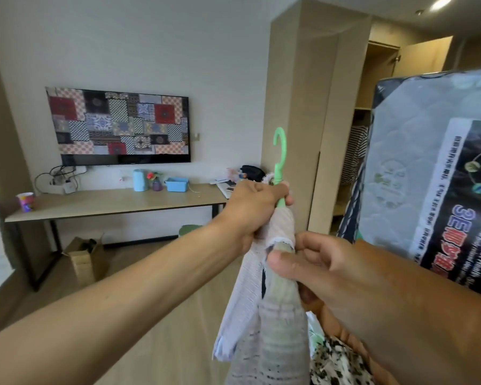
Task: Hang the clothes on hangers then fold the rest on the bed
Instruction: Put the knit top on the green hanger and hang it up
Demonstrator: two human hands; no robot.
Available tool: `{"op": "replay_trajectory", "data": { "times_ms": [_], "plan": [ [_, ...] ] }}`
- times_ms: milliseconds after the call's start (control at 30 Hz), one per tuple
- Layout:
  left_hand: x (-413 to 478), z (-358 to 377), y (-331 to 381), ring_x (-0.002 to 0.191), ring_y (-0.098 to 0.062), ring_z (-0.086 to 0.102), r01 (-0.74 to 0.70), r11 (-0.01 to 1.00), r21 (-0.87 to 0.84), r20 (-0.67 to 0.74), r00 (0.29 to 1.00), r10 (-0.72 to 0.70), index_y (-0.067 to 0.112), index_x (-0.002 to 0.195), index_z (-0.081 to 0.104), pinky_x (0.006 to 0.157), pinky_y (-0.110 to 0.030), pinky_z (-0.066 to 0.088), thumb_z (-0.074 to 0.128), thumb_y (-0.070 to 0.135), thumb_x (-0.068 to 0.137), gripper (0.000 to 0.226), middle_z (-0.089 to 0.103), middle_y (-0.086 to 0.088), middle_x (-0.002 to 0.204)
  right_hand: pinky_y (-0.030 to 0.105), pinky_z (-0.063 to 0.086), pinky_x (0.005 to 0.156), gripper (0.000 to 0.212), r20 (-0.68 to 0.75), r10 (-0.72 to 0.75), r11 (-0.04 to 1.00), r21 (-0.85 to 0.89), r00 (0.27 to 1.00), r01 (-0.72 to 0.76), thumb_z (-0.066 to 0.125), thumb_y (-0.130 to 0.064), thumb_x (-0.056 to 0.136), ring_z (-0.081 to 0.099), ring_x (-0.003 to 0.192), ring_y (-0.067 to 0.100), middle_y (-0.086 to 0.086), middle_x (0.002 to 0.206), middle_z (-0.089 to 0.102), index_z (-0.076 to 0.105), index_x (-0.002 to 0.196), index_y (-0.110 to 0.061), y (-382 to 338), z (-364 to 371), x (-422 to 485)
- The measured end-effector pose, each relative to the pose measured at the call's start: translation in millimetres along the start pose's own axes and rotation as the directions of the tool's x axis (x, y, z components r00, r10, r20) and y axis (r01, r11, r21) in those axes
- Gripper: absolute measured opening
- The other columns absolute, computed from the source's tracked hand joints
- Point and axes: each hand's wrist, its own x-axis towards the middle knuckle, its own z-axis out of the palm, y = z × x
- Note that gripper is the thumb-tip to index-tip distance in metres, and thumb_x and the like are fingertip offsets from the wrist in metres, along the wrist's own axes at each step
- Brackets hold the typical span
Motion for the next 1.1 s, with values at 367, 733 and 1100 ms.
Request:
{"op": "replay_trajectory", "data": {
  "times_ms": [367,733,1100],
  "plan": [
    [45.4,-138.0,-18.9,0.062,-0.014,0.053,-0.043,0.935,0.352,-0.125,0.988,0.093,0.015,0.075,0.058,0.07,-0.033,0.047,0.059,0.045,0.096,0.037,0.058,0.005,0.07,0.063,0.048,0.099,0.026,-0.007,-0.02,0.935,0.354,1.0,0.022,0.077,-0.014,0.076,0.067,0.104,0.048,0.024,0.103,0.074,0.079,0.101,-0.013,30.0,96.9,107.9],
    [95.6,-239.6,-85.8,0.095,-0.008,0.065,-0.017,0.944,0.329,-0.211,0.973,0.092,0.02,0.096,0.072,0.094,-0.022,0.047,0.056,0.026,0.099,0.017,0.07,0.008,0.091,0.057,0.054,0.09,0.018,-0.032,-0.065,0.923,0.379,0.997,0.072,0.065,-0.006,0.091,0.07,0.098,0.046,0.023,0.1,0.075,0.078,0.1,-0.015,87.4,115.2,297.2],
    [227.1,-326.9,-123.1,0.097,-0.019,0.068,0.008,0.981,0.195,-0.334,0.941,0.059,0.014,0.096,0.073,0.099,-0.043,0.05,0.054,0.023,0.101,0.022,0.074,0.001,0.099,0.044,0.056,0.075,0.016,-0.068,-0.035,0.945,0.323,0.997,0.056,0.063,-0.004,0.091,0.073,0.083,0.036,0.021,0.094,0.075,0.076,0.09,-0.013,135.7,127.3,480.1]
  ]
}}
